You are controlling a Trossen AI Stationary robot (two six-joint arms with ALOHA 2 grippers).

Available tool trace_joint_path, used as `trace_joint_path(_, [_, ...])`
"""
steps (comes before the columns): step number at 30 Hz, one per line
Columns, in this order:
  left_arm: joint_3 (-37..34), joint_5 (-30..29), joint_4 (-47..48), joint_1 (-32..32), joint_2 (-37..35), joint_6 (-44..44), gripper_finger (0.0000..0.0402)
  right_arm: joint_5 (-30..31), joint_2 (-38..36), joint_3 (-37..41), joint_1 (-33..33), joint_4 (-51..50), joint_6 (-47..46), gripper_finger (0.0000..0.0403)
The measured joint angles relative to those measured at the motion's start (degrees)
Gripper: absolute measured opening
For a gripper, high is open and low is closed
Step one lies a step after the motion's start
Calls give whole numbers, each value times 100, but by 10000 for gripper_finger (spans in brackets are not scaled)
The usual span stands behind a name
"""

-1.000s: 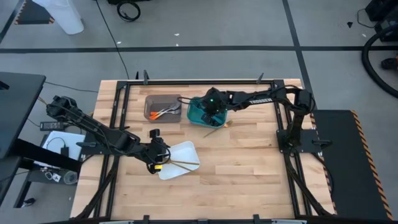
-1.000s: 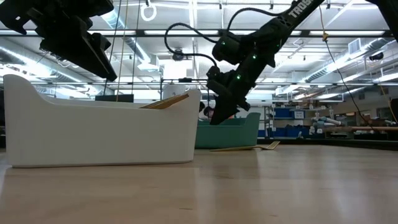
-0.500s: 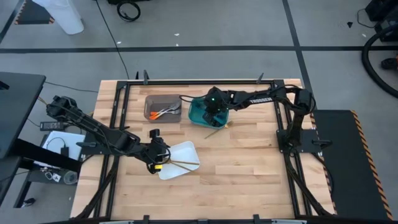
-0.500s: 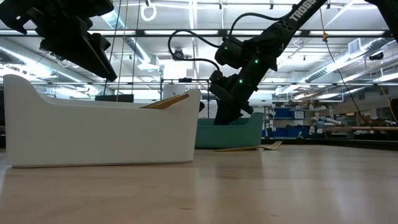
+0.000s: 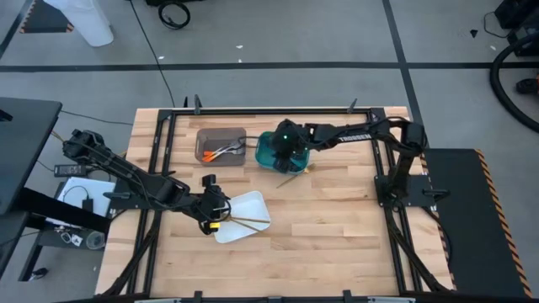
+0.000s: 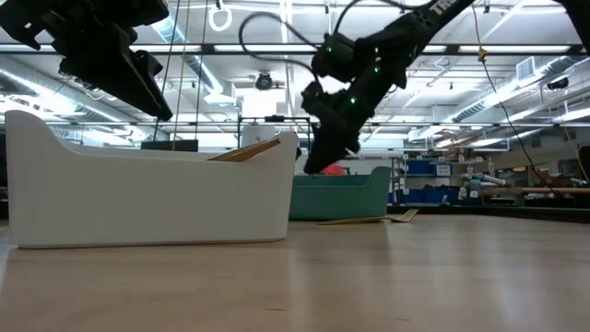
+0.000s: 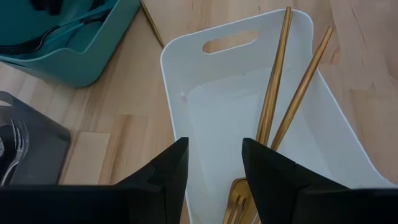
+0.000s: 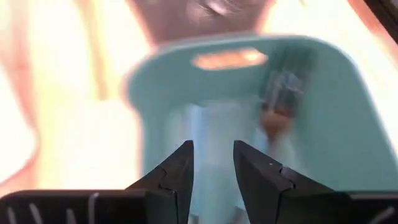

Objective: Sort silverware by color (type)
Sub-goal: Put the gold fork into the white bin

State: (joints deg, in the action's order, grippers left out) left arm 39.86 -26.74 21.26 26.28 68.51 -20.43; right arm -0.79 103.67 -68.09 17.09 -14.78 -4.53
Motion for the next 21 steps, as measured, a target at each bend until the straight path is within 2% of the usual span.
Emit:
trace_joint_path(4, [2,2,-1,-2,0,1,160,-329,-83,-13,-349,-23,621,123])
trace_joint_path(11, [2,2,-1,-1,0,2,160,-378,-82,-11,-1007,-493,1319,123])
trace_joint_path(18, [2,2,-7,0,0,2,160,326,-80,-11,-1397,-1371,1239,123])
trace_joint_path(21, [2,1,-9,-1,0,2,160,449,-75,-11,-1534,-1716,1227,123])
